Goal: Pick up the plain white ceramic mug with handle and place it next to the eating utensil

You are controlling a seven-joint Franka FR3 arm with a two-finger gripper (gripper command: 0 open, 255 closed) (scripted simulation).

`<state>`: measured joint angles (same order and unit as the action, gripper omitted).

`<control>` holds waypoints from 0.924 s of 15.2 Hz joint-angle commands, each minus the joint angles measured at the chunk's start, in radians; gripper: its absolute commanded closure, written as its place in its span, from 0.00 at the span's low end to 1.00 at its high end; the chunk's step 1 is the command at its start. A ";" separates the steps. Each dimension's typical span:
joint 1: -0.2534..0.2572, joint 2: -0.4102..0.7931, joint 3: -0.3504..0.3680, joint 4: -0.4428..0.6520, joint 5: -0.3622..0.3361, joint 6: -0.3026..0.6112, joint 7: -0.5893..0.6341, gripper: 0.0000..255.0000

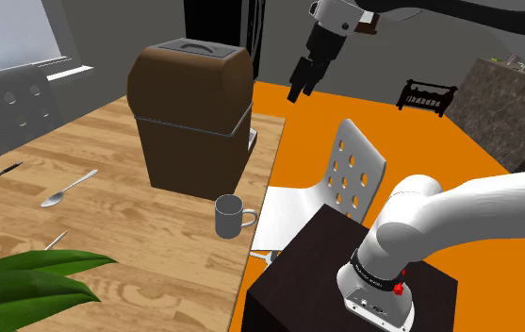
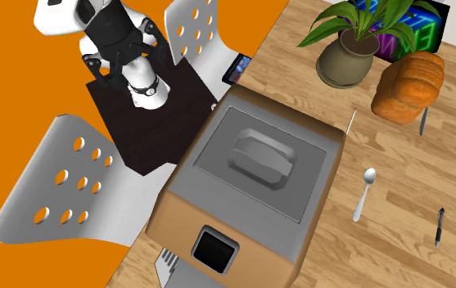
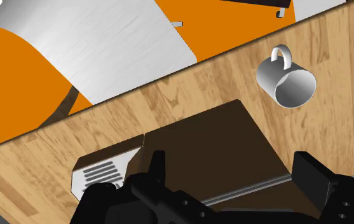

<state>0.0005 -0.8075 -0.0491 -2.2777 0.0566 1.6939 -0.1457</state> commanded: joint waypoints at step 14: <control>0.057 0.094 0.264 -0.216 0.085 0.262 0.252 0.00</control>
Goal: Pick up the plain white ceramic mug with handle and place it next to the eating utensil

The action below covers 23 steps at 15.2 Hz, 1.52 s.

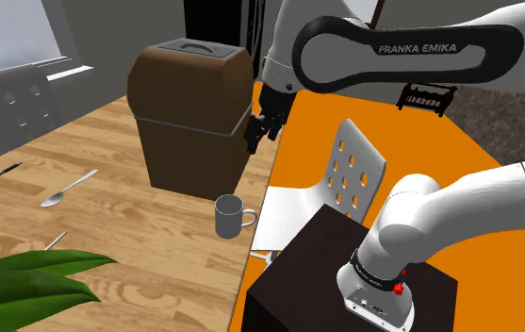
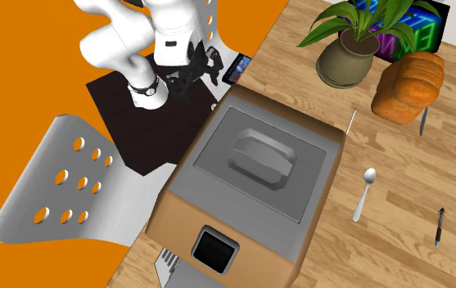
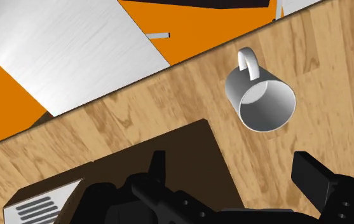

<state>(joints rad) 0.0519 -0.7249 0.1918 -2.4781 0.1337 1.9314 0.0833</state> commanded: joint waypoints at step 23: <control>-0.006 0.438 0.346 -0.074 -0.030 0.440 0.355 0.00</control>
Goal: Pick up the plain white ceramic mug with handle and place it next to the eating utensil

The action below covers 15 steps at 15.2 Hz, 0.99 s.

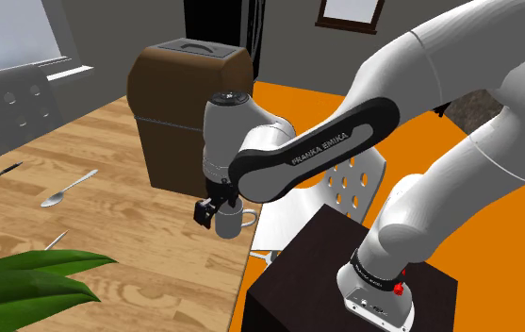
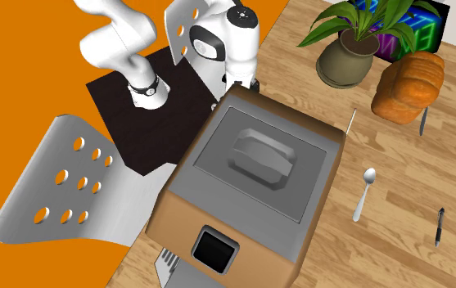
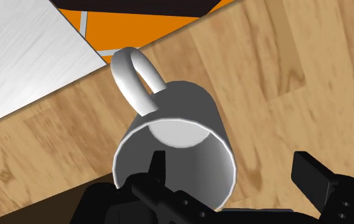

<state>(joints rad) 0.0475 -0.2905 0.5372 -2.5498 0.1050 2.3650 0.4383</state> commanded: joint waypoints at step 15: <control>-0.001 0.003 0.001 -0.002 -0.002 0.006 0.000 1.00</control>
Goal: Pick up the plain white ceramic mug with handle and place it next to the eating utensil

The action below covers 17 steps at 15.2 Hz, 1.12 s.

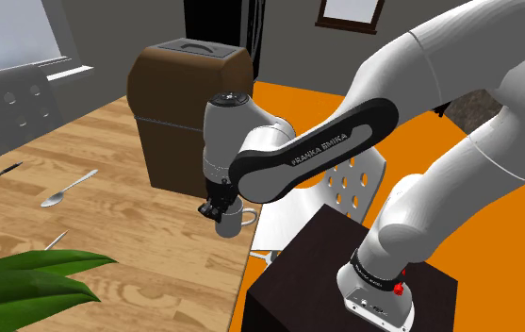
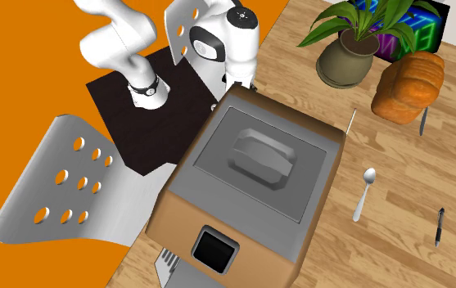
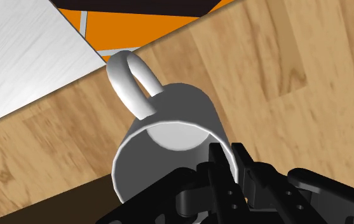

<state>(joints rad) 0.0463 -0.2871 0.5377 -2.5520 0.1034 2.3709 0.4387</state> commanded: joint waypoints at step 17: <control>0.019 -0.122 -0.053 0.127 0.034 -0.243 -0.046 1.00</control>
<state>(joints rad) 0.0645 -0.4035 0.4883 -2.4344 0.1368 2.1436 0.3951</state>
